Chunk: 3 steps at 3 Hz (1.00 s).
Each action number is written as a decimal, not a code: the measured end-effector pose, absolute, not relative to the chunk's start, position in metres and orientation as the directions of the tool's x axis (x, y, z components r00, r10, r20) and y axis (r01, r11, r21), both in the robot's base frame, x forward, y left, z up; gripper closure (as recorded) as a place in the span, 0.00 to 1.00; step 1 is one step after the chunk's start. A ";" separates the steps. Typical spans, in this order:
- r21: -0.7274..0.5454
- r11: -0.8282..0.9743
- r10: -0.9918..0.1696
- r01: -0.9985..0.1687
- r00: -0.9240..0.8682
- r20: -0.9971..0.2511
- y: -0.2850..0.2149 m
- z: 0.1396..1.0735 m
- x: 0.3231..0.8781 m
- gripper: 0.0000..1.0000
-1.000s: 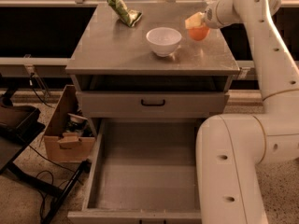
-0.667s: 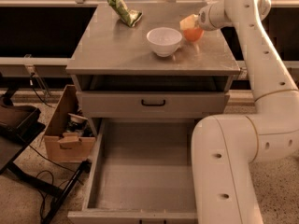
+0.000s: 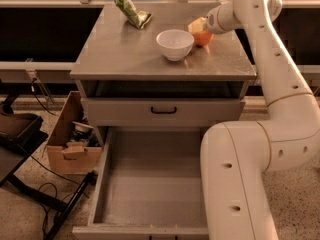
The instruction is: Pick orange from middle drawer and place on counter
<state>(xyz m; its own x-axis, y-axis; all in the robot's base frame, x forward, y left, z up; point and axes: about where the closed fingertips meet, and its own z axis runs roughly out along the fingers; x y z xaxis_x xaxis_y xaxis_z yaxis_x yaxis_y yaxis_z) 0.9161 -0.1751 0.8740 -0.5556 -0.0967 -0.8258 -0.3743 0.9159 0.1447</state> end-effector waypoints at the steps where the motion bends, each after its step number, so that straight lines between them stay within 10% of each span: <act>1: 0.145 0.916 -0.097 -0.374 -0.556 -0.826 -0.175 0.875 0.916 0.55; 3: 0.145 0.916 -0.097 -0.374 -0.556 -0.826 -0.175 0.875 0.915 0.08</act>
Offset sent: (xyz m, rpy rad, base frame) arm 0.0000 0.0000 0.0010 0.0000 0.0000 0.0000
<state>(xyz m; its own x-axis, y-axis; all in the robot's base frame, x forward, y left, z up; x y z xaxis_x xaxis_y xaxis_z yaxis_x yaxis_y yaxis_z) 0.9155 -0.1748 0.8749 -0.5556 -0.0967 -0.8258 -0.3743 0.9159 0.1447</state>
